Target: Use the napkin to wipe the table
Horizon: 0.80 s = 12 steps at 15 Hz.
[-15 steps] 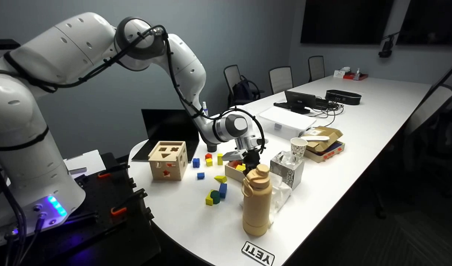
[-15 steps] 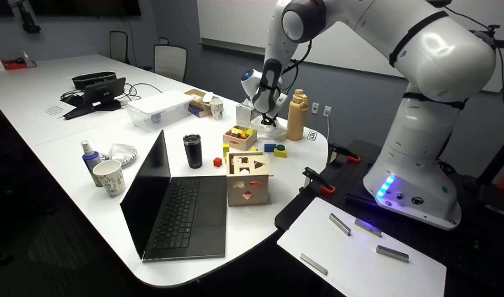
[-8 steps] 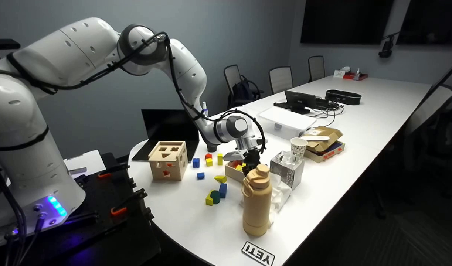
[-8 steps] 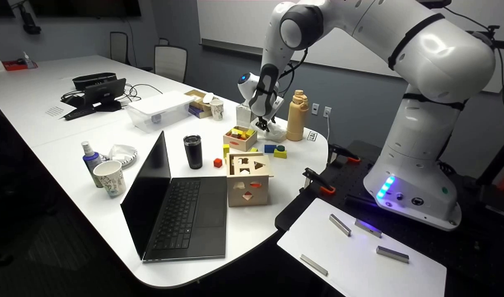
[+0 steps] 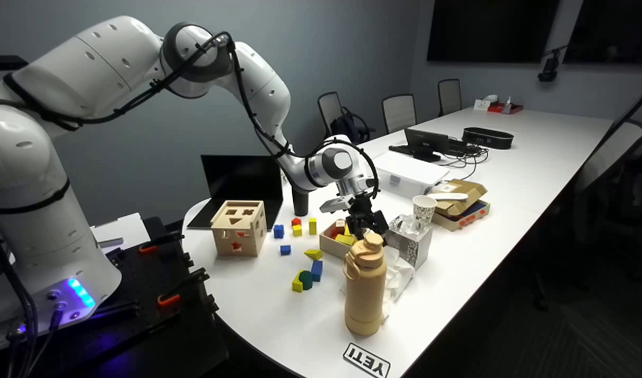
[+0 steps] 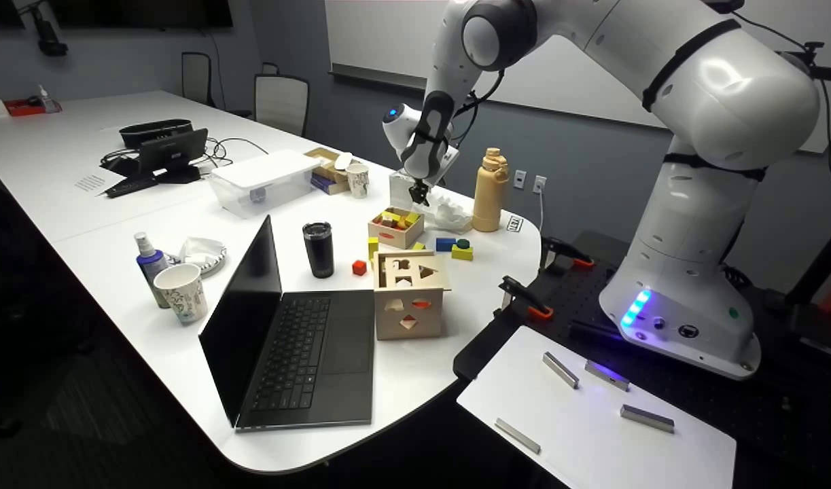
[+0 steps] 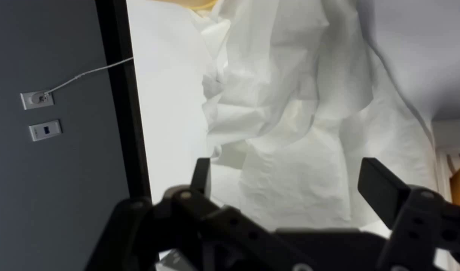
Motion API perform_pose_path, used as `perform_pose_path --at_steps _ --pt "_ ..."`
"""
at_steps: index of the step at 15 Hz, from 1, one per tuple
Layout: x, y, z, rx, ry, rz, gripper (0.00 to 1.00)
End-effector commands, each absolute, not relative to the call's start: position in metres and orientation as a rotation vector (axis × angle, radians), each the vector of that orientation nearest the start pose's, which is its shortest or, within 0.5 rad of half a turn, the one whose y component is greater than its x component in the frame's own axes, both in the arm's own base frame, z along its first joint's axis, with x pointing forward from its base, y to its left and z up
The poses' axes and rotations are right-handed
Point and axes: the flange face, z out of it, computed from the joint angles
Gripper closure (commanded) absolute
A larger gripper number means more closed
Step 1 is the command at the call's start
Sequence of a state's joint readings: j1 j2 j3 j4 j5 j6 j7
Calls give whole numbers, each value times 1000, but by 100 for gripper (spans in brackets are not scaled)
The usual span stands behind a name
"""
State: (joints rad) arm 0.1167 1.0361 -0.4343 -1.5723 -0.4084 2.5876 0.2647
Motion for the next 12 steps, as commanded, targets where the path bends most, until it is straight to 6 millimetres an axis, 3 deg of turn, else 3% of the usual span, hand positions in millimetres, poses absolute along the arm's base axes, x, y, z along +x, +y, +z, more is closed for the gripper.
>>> perform_pose_path --at_steps 1,7,12 --pt "661 -155 109 2600 -37 1 0" --pt "664 -127 151 2667 13 1 0" --pt "662 -115 168 2688 16 -24 0"
